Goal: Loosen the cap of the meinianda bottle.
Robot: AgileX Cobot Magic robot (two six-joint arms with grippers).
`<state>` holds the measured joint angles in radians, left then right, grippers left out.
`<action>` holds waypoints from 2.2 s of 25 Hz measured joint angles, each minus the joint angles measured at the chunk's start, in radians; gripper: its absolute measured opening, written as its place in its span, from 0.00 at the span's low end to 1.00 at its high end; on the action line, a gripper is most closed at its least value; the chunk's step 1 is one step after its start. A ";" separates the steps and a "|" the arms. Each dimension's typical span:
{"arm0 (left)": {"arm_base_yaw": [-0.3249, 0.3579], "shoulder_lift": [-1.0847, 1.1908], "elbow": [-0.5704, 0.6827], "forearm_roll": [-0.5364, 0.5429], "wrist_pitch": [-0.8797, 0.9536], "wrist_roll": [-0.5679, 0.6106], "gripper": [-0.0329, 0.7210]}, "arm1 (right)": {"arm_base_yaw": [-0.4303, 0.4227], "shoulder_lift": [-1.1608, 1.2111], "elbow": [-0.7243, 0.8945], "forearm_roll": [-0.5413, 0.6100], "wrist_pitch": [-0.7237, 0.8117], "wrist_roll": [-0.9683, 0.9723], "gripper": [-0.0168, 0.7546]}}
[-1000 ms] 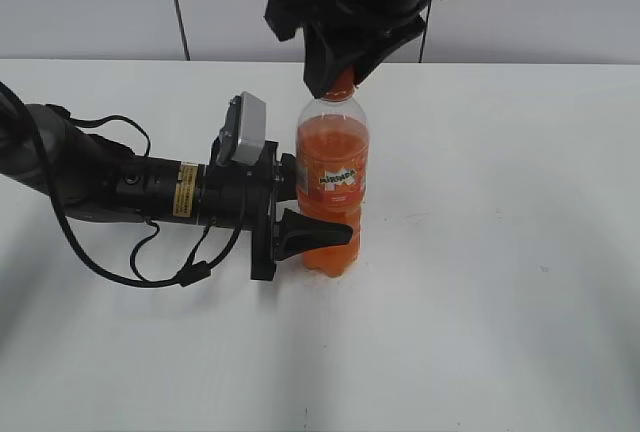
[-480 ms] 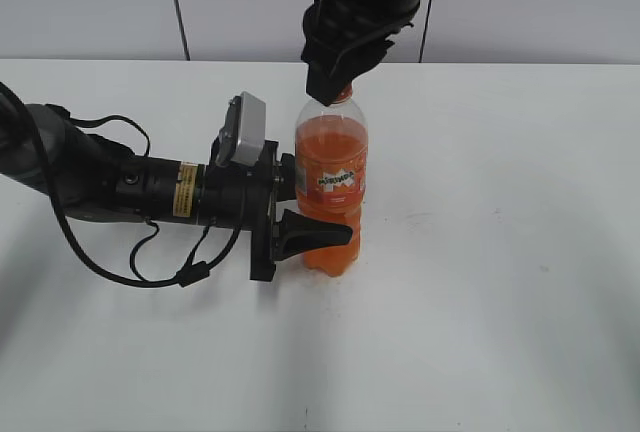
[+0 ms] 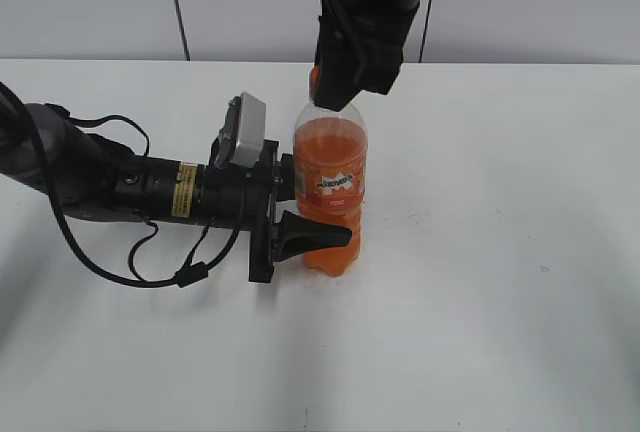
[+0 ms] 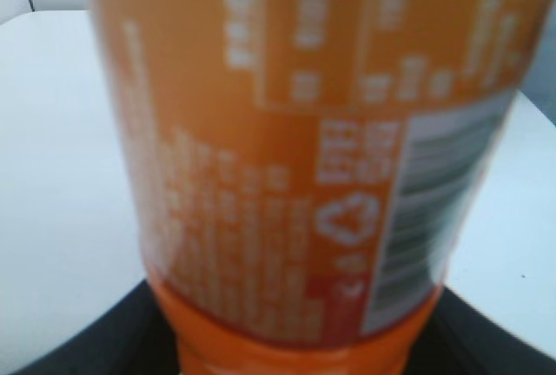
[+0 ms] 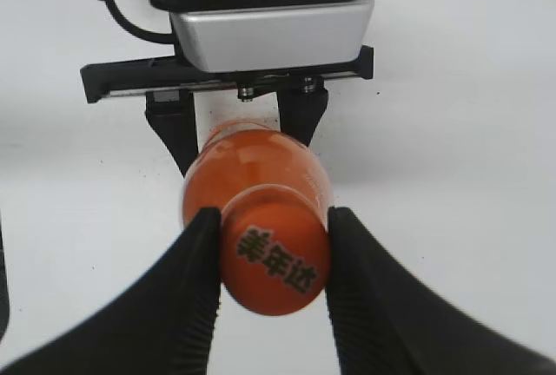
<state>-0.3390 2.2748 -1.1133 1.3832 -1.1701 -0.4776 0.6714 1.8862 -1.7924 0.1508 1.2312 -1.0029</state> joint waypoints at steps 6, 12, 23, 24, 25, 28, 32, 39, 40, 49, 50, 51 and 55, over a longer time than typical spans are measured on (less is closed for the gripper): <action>0.000 0.000 0.000 0.007 -0.001 0.007 0.57 | 0.000 -0.002 0.000 0.006 0.012 -0.247 0.38; 0.000 0.000 0.000 0.007 -0.001 0.007 0.57 | 0.000 -0.003 0.000 0.005 0.014 -0.477 0.38; 0.000 0.000 0.000 0.004 -0.001 0.007 0.57 | 0.000 -0.004 -0.002 0.013 0.012 -0.847 0.38; 0.000 0.000 0.000 0.003 -0.001 0.007 0.57 | 0.000 -0.004 -0.002 0.013 0.011 -0.859 0.38; 0.000 0.000 0.000 0.002 -0.001 0.007 0.57 | 0.000 -0.004 -0.002 0.013 0.010 -0.864 0.38; 0.000 0.000 0.000 0.002 -0.001 0.007 0.57 | 0.000 -0.004 -0.002 0.012 0.010 -0.858 0.38; 0.000 0.000 0.000 0.001 -0.001 0.007 0.57 | 0.000 -0.004 -0.002 0.009 0.009 -0.816 0.38; 0.000 0.000 0.000 0.001 -0.001 0.007 0.57 | 0.000 -0.004 -0.002 0.009 0.008 -0.719 0.38; 0.000 0.000 0.000 0.001 -0.001 0.007 0.57 | 0.000 -0.004 -0.002 0.009 0.008 -0.714 0.38; 0.000 0.000 0.000 -0.003 0.000 0.002 0.57 | 0.000 -0.003 -0.002 0.017 0.000 -0.655 0.48; 0.000 0.000 0.000 -0.003 0.000 -0.001 0.57 | 0.000 -0.003 -0.002 0.019 -0.001 -0.648 0.50; 0.000 0.000 0.000 -0.004 0.000 -0.001 0.57 | 0.000 -0.003 -0.002 0.022 -0.001 -0.643 0.52; 0.000 0.000 0.000 -0.004 0.001 -0.001 0.57 | 0.000 -0.003 -0.002 0.041 -0.001 -0.606 0.57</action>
<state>-0.3387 2.2748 -1.1133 1.3788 -1.1694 -0.4784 0.6714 1.8831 -1.7940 0.1916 1.2303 -1.6089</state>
